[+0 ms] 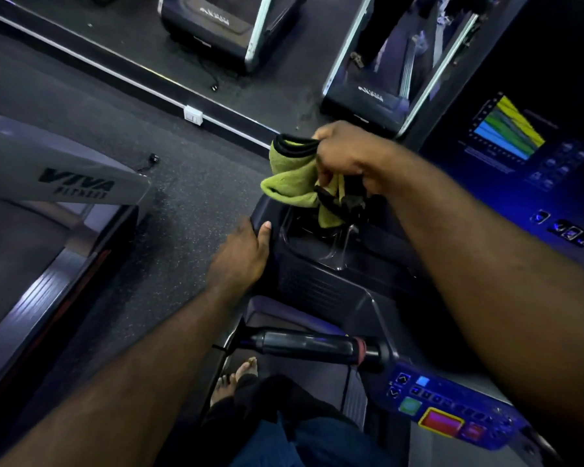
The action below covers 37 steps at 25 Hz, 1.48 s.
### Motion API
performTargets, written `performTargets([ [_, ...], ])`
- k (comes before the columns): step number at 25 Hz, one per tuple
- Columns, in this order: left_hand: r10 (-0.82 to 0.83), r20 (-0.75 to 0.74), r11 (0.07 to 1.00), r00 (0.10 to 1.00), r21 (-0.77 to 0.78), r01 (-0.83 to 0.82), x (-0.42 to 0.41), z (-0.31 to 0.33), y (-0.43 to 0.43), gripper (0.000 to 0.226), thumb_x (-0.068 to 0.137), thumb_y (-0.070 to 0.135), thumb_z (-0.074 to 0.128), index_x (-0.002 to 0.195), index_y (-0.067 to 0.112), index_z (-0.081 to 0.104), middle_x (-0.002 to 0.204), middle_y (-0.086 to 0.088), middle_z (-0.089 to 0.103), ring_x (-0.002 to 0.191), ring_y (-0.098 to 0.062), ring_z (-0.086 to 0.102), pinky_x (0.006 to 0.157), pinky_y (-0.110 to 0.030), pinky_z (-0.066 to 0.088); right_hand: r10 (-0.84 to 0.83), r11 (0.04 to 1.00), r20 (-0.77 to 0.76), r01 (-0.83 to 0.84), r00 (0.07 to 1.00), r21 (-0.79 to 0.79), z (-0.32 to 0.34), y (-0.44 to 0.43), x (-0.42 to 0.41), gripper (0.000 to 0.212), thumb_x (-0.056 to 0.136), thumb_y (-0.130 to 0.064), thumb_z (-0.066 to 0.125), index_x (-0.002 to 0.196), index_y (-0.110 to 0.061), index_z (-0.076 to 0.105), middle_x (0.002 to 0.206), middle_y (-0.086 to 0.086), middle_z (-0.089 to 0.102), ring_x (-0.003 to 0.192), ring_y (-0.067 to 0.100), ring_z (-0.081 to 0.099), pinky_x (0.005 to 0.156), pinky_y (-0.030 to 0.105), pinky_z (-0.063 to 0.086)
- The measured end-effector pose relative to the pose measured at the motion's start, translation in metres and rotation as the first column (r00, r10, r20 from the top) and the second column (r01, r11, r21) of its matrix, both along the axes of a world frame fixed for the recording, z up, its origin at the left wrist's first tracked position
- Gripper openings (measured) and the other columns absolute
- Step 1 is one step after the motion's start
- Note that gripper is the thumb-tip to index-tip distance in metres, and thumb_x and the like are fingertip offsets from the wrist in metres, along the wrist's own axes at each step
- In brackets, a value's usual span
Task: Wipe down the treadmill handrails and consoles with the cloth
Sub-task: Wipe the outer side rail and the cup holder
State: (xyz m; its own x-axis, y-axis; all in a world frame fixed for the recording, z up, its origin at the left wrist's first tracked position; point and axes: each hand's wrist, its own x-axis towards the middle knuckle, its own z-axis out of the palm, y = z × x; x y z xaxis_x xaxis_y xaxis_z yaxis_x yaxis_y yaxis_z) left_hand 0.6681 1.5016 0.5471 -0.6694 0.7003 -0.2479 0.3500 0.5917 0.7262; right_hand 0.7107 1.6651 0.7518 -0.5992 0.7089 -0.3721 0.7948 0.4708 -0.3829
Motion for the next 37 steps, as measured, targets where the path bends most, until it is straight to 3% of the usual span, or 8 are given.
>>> performTargets([
  [5,-0.028,-0.048,1.000,0.998,0.005,0.028,-0.001,0.000,-0.001,0.060,0.105,0.067,0.024,0.121,0.014,0.048,0.120,-0.025,0.065,0.105,-0.048,0.065,0.084,-0.052,0.051,0.099,0.960,0.428,-0.200,0.898,0.198,-0.052,-0.004,0.004,0.057,0.073,-0.045,0.091,0.112,-0.009,0.070,0.114,0.011,0.072,0.097,0.031,0.069,0.074,0.029,0.052],
  [8,-0.027,-0.041,1.000,0.999,-0.013,0.026,-0.001,0.000,0.000,0.059,0.104,0.066,0.025,0.122,0.015,0.047,0.121,-0.024,0.065,0.105,-0.047,0.065,0.085,-0.053,0.050,0.100,0.983,0.369,-0.150,0.924,0.110,-0.069,-0.011,0.013,0.071,0.072,-0.046,0.094,0.128,-0.013,0.064,0.128,0.007,0.069,0.115,0.030,0.067,0.095,0.037,0.057],
  [12,-0.045,-0.063,0.999,0.997,0.011,0.046,-0.002,-0.006,0.000,0.054,0.105,0.064,0.026,0.120,0.016,0.046,0.117,-0.025,0.065,0.102,-0.050,0.064,0.077,-0.051,0.048,0.055,0.923,0.078,-0.081,0.995,0.377,-0.088,-0.056,0.044,0.077,0.081,-0.057,0.078,0.135,-0.013,0.045,0.130,0.012,0.063,0.122,0.035,0.059,0.098,0.046,0.053],
  [16,-0.043,-0.001,0.998,0.999,0.054,0.043,-0.005,-0.006,-0.002,0.048,0.107,0.059,0.028,0.124,0.019,0.047,0.118,-0.022,0.068,0.102,-0.049,0.065,0.075,-0.047,0.044,0.079,0.983,0.068,-0.089,0.995,0.160,-0.108,-0.082,0.061,0.103,0.080,-0.072,0.074,0.156,-0.015,0.034,0.147,0.012,0.055,0.133,0.033,0.054,0.109,0.046,0.048],
  [22,-0.023,-0.005,1.000,1.000,0.015,0.023,-0.002,0.000,0.002,0.043,0.110,0.053,0.031,0.127,0.017,0.048,0.123,-0.021,0.066,0.110,-0.046,0.063,0.079,-0.044,0.039,0.271,0.871,0.336,-0.378,0.902,0.312,-0.081,-0.055,0.047,0.061,0.083,-0.038,0.078,0.134,-0.021,0.047,0.123,0.011,0.067,0.113,0.041,0.066,0.087,0.047,0.054],
  [27,-0.008,-0.007,1.000,1.000,-0.020,0.008,-0.002,0.002,0.002,0.051,0.109,0.060,0.031,0.120,0.013,0.049,0.118,-0.025,0.065,0.105,-0.048,0.063,0.078,-0.045,0.041,0.135,0.757,0.405,-0.358,0.904,0.546,-0.062,-0.023,0.010,0.031,0.099,-0.041,0.065,0.120,-0.019,0.068,0.127,0.012,0.063,0.116,0.038,0.063,0.083,0.042,0.052],
  [33,-0.008,0.009,1.000,1.000,-0.030,0.008,-0.003,0.004,0.001,0.054,0.108,0.063,0.028,0.124,0.016,0.049,0.117,-0.019,0.066,0.104,-0.042,0.064,0.083,-0.047,0.046,0.216,0.869,0.452,-0.382,0.865,0.315,-0.097,-0.017,0.028,0.010,0.091,-0.011,0.068,0.098,-0.019,0.071,0.103,0.010,0.071,0.102,0.033,0.072,0.068,0.032,0.045],
  [37,-0.011,0.010,1.000,1.000,0.005,0.011,-0.001,0.007,-0.001,0.055,0.108,0.063,0.028,0.122,0.015,0.051,0.115,-0.017,0.067,0.101,-0.039,0.064,0.084,-0.048,0.048,0.295,0.863,0.786,-0.504,0.543,0.025,-0.118,0.013,0.009,0.042,0.095,-0.031,0.069,0.131,-0.010,0.068,0.133,0.010,0.068,0.122,0.033,0.066,0.098,0.036,0.056],
])
